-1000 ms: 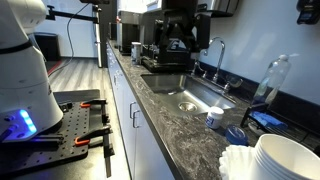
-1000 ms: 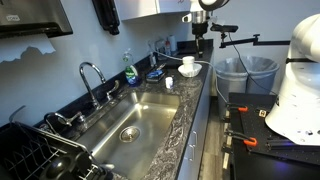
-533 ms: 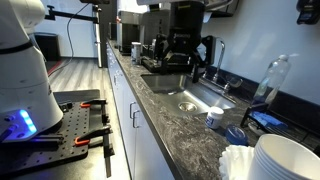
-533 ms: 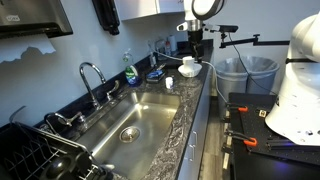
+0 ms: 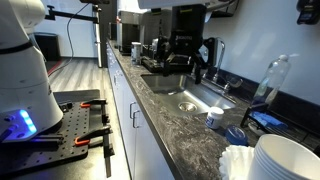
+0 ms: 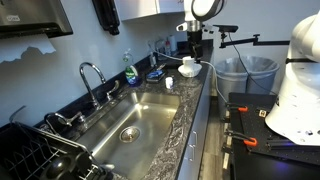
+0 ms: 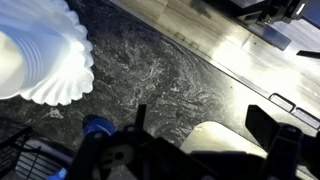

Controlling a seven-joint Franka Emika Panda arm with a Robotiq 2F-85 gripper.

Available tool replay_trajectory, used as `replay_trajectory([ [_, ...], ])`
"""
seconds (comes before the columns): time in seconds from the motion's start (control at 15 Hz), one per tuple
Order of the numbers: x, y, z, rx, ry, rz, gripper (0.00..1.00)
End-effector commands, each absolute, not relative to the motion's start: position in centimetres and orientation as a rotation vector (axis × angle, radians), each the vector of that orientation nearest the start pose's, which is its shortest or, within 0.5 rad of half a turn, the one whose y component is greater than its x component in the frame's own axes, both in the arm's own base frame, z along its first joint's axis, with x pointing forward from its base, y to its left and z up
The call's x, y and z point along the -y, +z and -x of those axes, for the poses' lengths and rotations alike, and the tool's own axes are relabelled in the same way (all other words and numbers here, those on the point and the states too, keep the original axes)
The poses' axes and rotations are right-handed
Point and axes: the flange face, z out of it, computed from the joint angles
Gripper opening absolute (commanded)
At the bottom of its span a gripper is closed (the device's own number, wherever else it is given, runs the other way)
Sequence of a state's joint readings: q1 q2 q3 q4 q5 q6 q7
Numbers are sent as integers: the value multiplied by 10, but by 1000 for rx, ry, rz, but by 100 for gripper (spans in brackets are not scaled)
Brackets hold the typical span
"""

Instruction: Move the blue masking tape backwards

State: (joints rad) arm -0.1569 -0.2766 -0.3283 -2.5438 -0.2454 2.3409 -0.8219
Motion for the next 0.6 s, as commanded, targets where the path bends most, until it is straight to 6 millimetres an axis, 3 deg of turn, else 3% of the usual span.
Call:
replay_trajectory([
  [0.0,217,356,-403,895,-98,3152,100],
  [0.53,239,318,-439,1077,-224,3075,100],
])
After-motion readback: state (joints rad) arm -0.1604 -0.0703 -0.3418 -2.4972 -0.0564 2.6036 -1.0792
